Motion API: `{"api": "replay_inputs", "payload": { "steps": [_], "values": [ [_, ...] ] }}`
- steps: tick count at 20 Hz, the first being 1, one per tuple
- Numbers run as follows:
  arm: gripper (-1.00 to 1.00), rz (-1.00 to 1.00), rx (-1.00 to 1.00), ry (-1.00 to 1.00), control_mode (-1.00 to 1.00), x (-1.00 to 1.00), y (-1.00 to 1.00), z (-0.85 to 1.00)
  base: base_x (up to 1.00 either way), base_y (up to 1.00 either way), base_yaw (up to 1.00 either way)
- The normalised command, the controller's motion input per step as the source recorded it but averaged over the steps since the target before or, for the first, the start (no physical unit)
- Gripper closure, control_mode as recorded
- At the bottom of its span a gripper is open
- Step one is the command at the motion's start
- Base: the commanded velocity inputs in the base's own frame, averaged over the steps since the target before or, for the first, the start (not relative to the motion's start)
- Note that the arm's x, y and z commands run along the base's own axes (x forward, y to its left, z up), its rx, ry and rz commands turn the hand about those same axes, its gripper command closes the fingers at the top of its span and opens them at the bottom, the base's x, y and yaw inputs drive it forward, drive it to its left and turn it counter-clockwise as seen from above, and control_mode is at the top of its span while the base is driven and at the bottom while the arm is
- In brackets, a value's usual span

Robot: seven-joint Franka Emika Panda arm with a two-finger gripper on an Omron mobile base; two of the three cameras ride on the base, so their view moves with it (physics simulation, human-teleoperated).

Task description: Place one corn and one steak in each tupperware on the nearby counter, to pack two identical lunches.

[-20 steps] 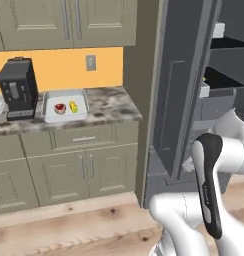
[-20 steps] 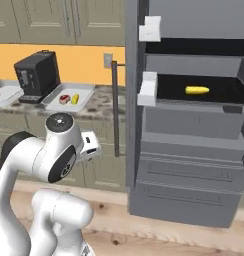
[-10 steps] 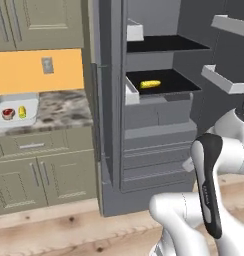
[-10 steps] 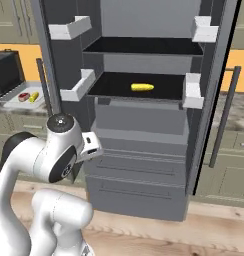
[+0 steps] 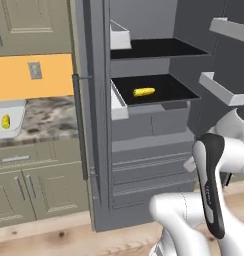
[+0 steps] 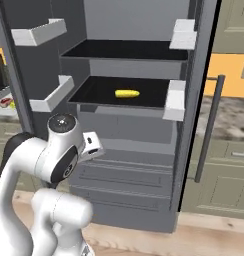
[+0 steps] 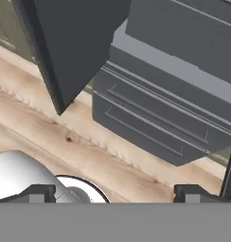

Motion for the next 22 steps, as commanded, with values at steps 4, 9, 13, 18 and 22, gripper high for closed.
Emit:
{"api": "replay_inputs", "payload": {
  "steps": [4,9,13,18,22],
  "values": [
    [-1.00,0.00,0.00,0.00,1.00,0.00,0.00,0.00,0.58,-0.29,0.00],
    [-1.00,0.00,0.00,0.00,1.00,0.00,0.00,0.00,0.51,-0.37,0.00],
    [-1.00,0.00,0.00,0.00,1.00,0.00,0.00,0.00,0.74,-0.03,0.00],
    [-1.00,0.00,0.00,0.00,1.00,0.00,0.00,0.00,0.81,-0.08,0.00],
    [-1.00,0.00,0.00,0.00,-1.00,0.00,0.00,-0.05,0.37,-0.03,0.00]
  ]
}}
